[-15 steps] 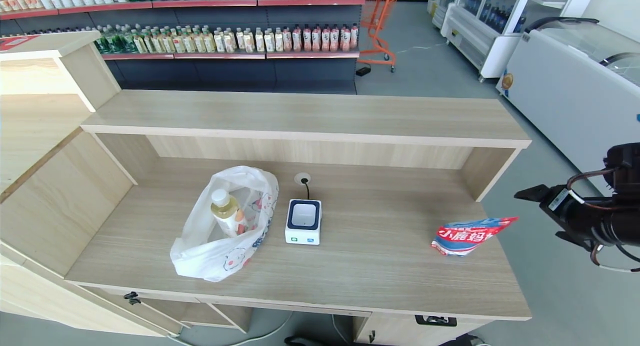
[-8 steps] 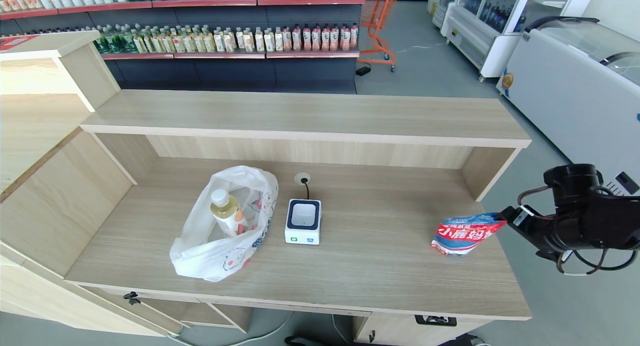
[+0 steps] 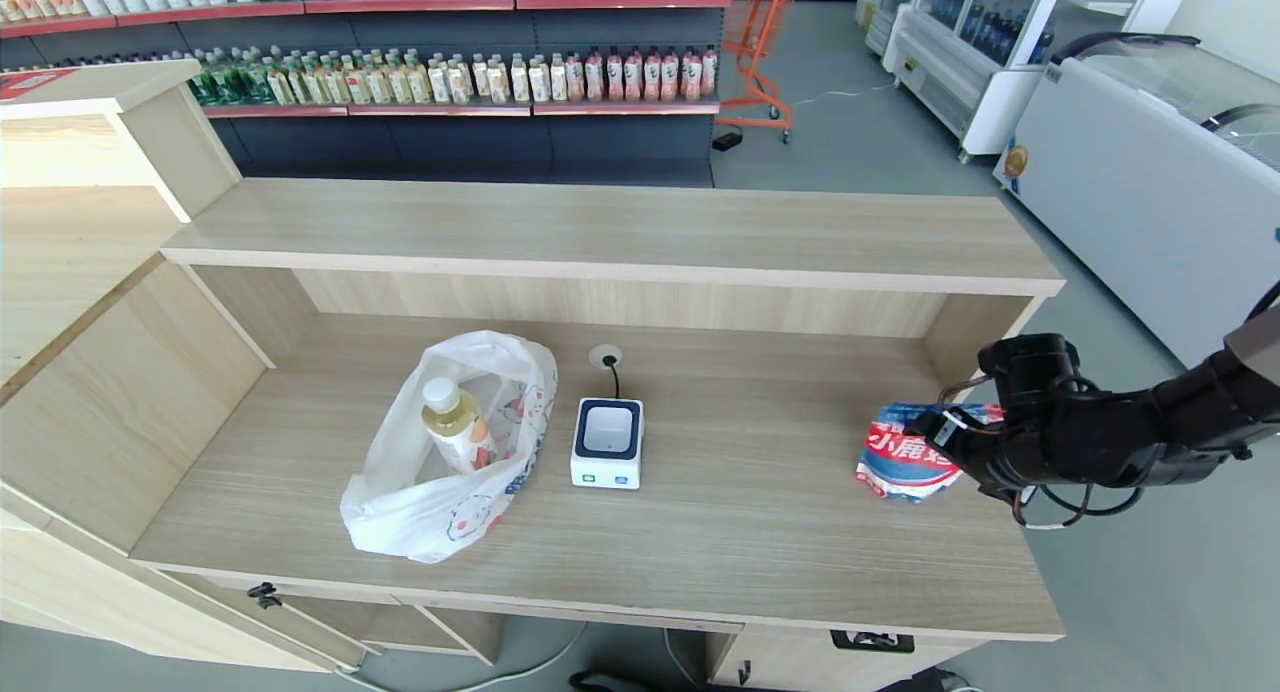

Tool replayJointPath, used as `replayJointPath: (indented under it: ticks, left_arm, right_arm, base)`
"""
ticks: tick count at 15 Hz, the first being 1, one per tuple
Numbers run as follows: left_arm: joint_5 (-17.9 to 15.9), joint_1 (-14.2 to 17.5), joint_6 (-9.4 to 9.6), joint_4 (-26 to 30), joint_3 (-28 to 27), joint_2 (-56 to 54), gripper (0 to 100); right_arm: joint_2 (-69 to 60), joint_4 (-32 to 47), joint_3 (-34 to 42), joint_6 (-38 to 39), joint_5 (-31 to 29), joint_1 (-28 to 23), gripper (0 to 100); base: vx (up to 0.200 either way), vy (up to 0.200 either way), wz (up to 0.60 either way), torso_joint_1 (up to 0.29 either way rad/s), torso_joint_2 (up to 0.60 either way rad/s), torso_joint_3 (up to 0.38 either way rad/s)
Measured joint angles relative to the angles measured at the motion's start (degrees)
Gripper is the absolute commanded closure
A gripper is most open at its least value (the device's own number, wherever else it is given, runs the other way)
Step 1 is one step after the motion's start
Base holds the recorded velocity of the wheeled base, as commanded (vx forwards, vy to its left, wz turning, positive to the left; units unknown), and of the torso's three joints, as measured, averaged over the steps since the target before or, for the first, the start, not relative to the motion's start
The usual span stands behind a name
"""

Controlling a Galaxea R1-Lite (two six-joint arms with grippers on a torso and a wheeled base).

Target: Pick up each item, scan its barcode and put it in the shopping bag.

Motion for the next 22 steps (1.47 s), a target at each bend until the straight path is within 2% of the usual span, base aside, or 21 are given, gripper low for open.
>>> replayJointPath:
  ticks: [3, 8, 16, 19, 20, 22]
  left_arm:
    - [0.0, 0.0, 0.0, 0.0, 0.0, 0.0, 0]
    - [0.0, 0.0, 0.0, 0.0, 0.0, 0.0, 0]
    - [0.0, 0.0, 0.0, 0.0, 0.0, 0.0, 0]
    - [0.0, 0.0, 0.0, 0.0, 0.0, 0.0, 0]
    - [0.0, 0.0, 0.0, 0.0, 0.0, 0.0, 0]
    - [0.0, 0.0, 0.0, 0.0, 0.0, 0.0, 0]
  right_arm:
    - [-5.3, 0.2, 0.8, 1.7, 0.2, 2.1, 0]
    - [-10.5, -0.5, 1.6, 6.9, -0.9, 1.6, 0]
    - [-0.7, -1.2, -1.5, 7.9, -5.0, 0.2, 0]
    - [4.7, -5.4, -3.3, 7.9, -6.8, 0.2, 0]
    - [6.1, -7.1, -3.6, 7.8, -6.9, 0.2, 100]
    - [8.5, -8.8, -4.3, 6.4, -7.0, 0.4, 100]
  base:
    - [0.0, 0.0, 0.0, 0.0, 0.0, 0.0]
    - [0.0, 0.0, 0.0, 0.0, 0.0, 0.0]
    - [0.0, 0.0, 0.0, 0.0, 0.0, 0.0]
    - [0.0, 0.0, 0.0, 0.0, 0.0, 0.0]
    - [0.0, 0.0, 0.0, 0.0, 0.0, 0.0]
    - [0.0, 0.0, 0.0, 0.0, 0.0, 0.0]
